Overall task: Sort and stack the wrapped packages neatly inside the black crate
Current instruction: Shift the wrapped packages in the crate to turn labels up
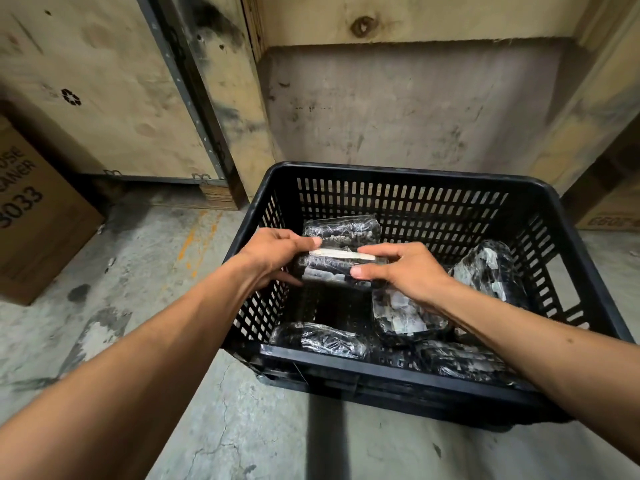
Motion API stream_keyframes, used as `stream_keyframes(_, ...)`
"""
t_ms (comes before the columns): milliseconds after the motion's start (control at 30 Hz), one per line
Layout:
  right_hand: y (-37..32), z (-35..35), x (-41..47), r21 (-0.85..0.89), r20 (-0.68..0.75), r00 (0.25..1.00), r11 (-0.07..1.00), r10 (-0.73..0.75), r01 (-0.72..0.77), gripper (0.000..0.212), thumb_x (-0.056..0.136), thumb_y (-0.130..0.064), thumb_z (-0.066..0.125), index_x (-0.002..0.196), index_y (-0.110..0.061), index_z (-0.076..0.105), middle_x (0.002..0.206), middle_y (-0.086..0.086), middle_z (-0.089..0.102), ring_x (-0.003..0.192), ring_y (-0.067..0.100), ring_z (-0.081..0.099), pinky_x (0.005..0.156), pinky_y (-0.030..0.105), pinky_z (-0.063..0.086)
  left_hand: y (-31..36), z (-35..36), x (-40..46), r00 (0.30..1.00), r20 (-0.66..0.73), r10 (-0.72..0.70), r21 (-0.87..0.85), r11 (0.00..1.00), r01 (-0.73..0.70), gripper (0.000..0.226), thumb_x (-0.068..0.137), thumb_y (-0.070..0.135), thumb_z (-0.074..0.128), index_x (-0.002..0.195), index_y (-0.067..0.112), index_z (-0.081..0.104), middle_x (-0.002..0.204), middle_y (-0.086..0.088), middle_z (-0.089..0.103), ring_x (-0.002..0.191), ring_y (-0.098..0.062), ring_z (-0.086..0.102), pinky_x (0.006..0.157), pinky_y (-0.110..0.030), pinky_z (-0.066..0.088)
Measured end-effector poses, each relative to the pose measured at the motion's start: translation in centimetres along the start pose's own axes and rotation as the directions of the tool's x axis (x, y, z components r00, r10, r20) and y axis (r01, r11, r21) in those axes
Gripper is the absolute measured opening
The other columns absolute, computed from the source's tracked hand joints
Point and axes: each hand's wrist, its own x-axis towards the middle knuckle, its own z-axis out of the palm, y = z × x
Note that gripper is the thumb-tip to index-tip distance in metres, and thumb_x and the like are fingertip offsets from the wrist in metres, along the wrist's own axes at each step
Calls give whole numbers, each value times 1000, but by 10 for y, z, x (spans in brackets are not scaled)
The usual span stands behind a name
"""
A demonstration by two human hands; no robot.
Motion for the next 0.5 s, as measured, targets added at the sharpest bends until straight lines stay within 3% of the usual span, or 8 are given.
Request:
stream_keyframes(67,1,0,-7,7,-50,997,998,-64,65,56,63,-48,91,116,-42,74,146,-1,58,60,-7,63,62,13,49,2,5,-5,1000,-18,1,-50,999,-2,20,78,18,86,84,9,70,86,-9,78,68,-20,78,58,-40,63)
stream_keyframes(100,1,0,-11,1,-69,994,996,-91,91,54,63,-46,91,114,-44,74,145,-3,59,49,-6,59,55,12,47,3,6,-8,1000,2,-28,-67,997,29,21,80,16,85,92,7,70,91,-11,78,70,-21,78,58,-39,62)
stream_keyframes(167,2,-1,-19,-5,-67,990,992,-127,127,48,62,-46,89,106,-50,71,139,-12,60,61,-9,61,65,13,49,5,5,-16,994,71,-79,-87,993,85,27,82,11,81,105,3,69,98,-14,77,75,-22,78,60,-38,62)
stream_keyframes(200,3,-2,-22,7,-58,989,990,-139,139,44,63,-48,87,104,-51,71,133,-19,60,76,-12,59,78,17,50,5,4,-19,992,101,-82,-91,992,91,28,82,9,80,107,2,70,98,-15,78,78,-23,78,61,-37,62)
stream_keyframes(267,4,-2,-29,47,-68,986,986,-155,159,40,66,-60,79,104,-50,73,126,-29,57,109,-11,53,105,30,39,3,1,-25,991,120,-60,-109,991,73,29,79,7,82,105,5,70,100,-13,78,85,-24,77,63,-38,62)
stream_keyframes(333,3,-1,-31,114,-130,980,980,-150,165,44,72,-65,73,112,-48,72,133,-22,60,129,7,54,106,27,36,2,0,-30,996,85,-20,-156,987,33,40,73,6,85,109,9,67,106,-12,76,91,-25,74,65,-40,63)
stream_keyframes(400,1,0,-28,178,-189,978,976,-89,124,53,86,-56,72,135,-38,63,142,-1,62,135,25,55,97,20,42,2,1,-34,999,39,34,-229,973,-24,54,70,2,87,120,6,66,103,-10,78,86,-25,77,62,-38,63)
stream_keyframes(500,-6,-1,-23,214,-144,987,971,-72,103,70,97,-45,65,158,-26,36,159,0,45,140,20,48,114,37,38,3,5,-40,991,8,133,-307,944,-124,71,63,-3,88,129,6,64,98,-7,80,83,-23,79,61,-32,62)
